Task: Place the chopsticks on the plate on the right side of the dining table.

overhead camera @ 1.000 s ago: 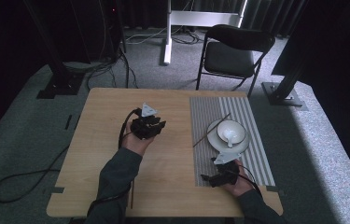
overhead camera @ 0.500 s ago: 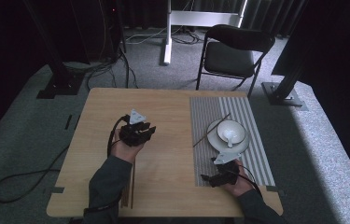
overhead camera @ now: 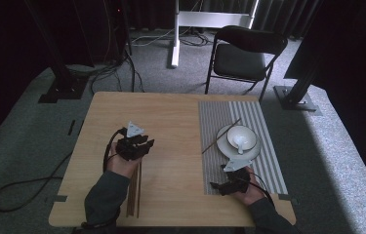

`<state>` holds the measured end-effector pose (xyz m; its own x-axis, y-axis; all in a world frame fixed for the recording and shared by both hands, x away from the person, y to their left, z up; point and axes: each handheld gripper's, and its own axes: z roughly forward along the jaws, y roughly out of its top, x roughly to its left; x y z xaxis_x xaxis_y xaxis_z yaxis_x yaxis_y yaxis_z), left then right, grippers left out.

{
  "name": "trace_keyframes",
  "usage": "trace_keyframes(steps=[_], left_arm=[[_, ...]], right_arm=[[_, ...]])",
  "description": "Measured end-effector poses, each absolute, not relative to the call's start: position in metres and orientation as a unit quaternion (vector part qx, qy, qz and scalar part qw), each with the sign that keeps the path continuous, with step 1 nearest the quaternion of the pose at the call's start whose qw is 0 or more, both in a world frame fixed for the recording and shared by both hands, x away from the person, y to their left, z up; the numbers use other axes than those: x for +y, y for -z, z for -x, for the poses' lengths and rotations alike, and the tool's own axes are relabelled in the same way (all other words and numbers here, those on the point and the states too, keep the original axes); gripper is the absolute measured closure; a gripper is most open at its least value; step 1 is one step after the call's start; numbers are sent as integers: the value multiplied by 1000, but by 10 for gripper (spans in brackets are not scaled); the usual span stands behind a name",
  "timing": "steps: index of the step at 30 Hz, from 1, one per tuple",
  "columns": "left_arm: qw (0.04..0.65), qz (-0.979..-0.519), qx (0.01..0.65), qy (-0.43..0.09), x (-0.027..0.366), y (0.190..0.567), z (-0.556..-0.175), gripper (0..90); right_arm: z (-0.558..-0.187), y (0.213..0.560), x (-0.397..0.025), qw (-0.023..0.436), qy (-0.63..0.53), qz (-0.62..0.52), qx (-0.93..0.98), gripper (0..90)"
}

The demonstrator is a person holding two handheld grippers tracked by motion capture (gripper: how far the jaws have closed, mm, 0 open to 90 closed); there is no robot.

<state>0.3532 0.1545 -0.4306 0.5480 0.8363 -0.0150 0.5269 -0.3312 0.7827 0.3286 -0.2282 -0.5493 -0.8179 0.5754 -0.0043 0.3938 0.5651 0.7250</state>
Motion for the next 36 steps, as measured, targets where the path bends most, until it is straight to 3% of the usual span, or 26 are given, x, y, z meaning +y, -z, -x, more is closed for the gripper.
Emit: trace_keyframes(steps=[36], left_arm=[[322,-790,491,-180,205,495,-322,637]], right_arm=[[-328,549,-228,120,-375,-278,876,124]])
